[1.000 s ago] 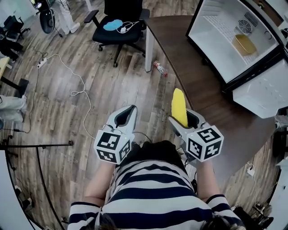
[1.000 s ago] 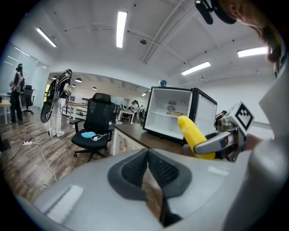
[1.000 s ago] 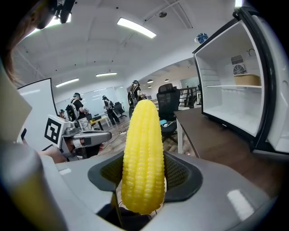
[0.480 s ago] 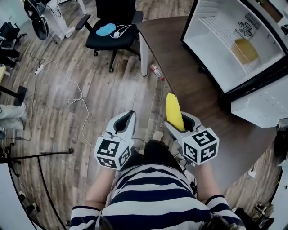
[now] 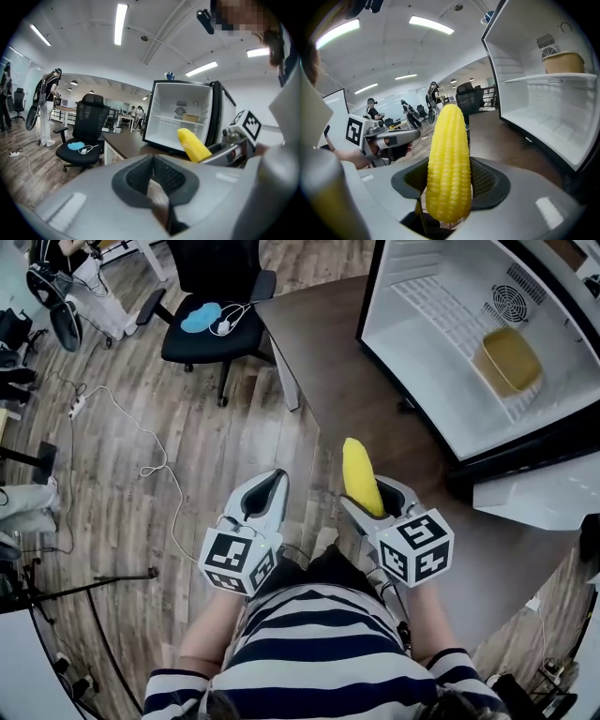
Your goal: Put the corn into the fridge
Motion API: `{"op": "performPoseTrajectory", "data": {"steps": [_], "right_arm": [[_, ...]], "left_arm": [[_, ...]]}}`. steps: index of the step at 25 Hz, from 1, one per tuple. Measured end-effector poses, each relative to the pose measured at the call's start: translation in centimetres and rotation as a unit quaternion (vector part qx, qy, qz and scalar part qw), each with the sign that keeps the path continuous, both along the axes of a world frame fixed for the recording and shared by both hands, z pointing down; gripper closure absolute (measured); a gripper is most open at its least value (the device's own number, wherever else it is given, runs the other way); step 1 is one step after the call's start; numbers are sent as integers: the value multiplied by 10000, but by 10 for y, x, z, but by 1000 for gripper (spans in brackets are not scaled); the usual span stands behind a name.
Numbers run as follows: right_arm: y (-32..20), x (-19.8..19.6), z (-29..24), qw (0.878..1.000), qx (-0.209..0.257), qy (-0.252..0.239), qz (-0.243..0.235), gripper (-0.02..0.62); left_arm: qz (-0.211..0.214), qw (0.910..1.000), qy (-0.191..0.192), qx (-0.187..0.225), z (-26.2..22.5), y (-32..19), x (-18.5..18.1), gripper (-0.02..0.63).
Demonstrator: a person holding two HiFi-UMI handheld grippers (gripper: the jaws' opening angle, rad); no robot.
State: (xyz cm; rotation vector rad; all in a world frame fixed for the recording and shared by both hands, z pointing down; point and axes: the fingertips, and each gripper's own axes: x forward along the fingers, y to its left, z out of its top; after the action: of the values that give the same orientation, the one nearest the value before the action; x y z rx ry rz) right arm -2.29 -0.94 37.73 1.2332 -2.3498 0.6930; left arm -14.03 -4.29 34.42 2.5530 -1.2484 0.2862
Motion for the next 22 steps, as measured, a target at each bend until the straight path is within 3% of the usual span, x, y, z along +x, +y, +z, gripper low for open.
{"op": "performPoseTrajectory", "data": {"steps": [8,22], "right_arm": [[-35,37,10,9999,-85,26,128,345],[-90,78,19,9958,-185,299,844,345]], "left_arm": [[-76,9990,253,-373,13,-45,33,606],[725,9971,103,-185,10,-121,88,606]]}}
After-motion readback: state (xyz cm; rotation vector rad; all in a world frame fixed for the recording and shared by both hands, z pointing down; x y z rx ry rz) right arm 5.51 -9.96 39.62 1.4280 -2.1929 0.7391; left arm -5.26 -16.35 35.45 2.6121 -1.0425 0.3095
